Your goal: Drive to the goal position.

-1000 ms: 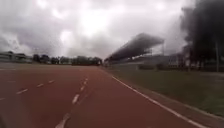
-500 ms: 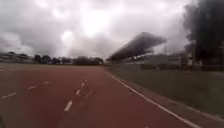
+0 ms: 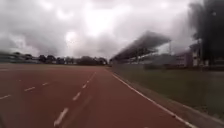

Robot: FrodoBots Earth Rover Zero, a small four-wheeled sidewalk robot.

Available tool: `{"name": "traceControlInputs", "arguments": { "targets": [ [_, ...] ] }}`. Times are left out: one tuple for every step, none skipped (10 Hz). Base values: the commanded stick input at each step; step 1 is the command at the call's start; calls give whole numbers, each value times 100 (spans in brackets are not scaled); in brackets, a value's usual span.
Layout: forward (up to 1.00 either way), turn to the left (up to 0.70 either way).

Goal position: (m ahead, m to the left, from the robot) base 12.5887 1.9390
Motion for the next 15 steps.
{"name": "traceControlInputs", "arguments": {
  "targets": [
    [70,0],
    [70,0],
    [70,0],
    [70,0],
    [70,0],
    [70,0],
    [70,0],
    [70,0],
    [70,0],
    [70,0],
    [70,0],
    [70,0],
    [70,0],
    [70,0],
    [70,0]
  ]
}}
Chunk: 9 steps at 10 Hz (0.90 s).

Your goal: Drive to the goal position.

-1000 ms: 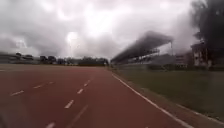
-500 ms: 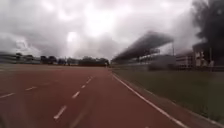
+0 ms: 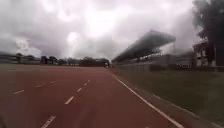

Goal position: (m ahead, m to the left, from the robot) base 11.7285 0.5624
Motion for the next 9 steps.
{"name": "traceControlInputs", "arguments": {
  "targets": [
    [70,22],
    [70,30],
    [70,35],
    [70,35],
    [70,35],
    [70,35],
    [70,2],
    [70,1],
    [70,0]
  ]
}}
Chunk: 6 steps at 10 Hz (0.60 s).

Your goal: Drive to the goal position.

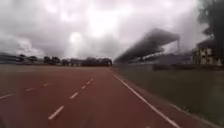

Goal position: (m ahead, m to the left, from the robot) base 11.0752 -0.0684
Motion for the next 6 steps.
{"name": "traceControlInputs", "arguments": {
  "targets": [
    [70,0],
    [70,0],
    [70,0],
    [70,0],
    [70,0],
    [70,0]
  ]
}}
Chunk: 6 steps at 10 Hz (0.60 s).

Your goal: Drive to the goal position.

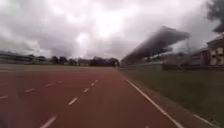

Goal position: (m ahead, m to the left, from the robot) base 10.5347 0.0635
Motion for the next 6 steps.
{"name": "traceControlInputs", "arguments": {
  "targets": [
    [70,0],
    [70,0],
    [70,0],
    [70,0],
    [70,0],
    [70,0]
  ]
}}
